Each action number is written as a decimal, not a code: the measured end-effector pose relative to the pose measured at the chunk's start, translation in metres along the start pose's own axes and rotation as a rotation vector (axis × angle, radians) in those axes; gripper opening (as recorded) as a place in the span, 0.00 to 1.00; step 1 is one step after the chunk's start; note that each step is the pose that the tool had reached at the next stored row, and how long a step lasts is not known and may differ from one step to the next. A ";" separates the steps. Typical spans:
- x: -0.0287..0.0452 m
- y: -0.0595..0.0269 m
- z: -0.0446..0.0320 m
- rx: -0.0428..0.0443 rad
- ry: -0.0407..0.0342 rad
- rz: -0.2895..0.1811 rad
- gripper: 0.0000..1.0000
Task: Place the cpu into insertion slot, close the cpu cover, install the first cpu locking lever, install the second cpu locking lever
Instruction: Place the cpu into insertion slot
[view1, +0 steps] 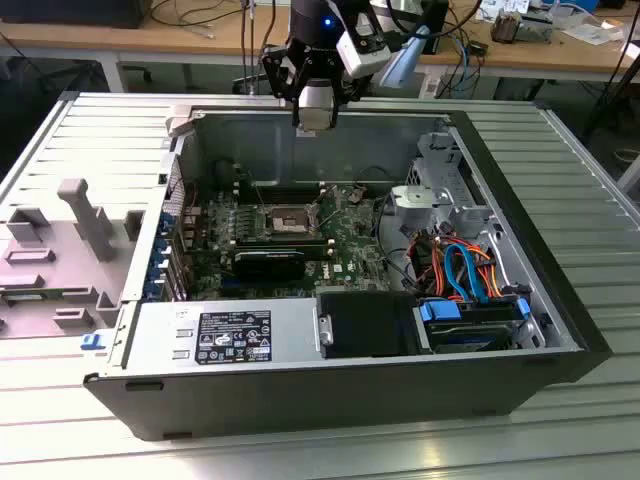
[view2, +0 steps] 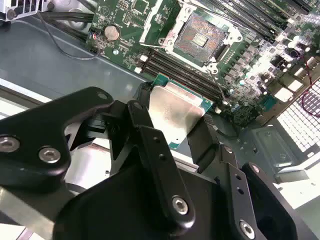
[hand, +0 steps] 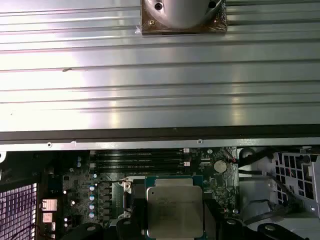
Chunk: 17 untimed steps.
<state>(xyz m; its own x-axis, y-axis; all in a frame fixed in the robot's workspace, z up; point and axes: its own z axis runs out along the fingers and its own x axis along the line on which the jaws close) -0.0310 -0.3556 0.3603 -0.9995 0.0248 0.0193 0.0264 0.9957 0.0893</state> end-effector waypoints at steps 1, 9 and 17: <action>0.0000 0.0000 0.0000 0.0000 0.0000 0.000 0.54; 0.0002 -0.0026 0.0073 0.0000 0.0000 0.000 0.54; 0.0000 -0.0077 0.0075 0.0000 0.0000 0.000 0.54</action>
<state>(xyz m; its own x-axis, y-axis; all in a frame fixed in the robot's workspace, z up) -0.0314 -0.3625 0.3522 -0.9995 0.0247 0.0193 0.0263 0.9957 0.0893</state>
